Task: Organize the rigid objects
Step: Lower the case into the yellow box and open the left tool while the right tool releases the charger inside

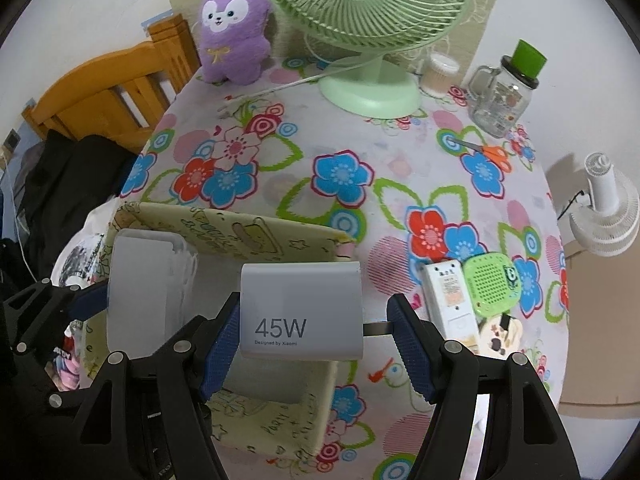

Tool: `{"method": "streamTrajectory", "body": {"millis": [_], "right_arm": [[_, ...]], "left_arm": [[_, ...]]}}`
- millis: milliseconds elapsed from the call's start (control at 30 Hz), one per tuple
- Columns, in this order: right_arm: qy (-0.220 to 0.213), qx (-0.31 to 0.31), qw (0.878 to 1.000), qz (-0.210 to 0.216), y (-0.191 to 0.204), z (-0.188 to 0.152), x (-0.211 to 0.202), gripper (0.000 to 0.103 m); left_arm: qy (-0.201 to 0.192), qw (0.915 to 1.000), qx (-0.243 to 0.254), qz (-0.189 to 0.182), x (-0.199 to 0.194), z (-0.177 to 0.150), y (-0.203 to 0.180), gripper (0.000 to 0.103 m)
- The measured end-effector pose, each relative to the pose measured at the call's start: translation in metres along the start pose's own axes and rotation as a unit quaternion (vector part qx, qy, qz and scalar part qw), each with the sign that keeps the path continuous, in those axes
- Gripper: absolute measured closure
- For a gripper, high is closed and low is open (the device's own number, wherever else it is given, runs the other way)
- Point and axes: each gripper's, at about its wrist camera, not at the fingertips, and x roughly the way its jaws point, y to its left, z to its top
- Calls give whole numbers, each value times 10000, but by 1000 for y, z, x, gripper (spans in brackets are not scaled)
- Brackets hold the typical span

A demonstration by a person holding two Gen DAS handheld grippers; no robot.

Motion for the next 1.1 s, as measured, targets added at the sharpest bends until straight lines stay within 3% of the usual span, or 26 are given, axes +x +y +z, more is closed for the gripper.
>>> {"method": "streamTrajectory", "body": {"millis": [500,667,1100], "right_arm": [[197,-25,9998,-44,16,8,28,27],[272,123,9995,62,15,6,34,17],[247,123,9996,26,11,-2,24,13]], "left_arm": [[396,9992,64,2,27,3,12,35],[392,9992,94,47,29,2,12,17],[358,9992,178,89,24,-4,7,7]]}}
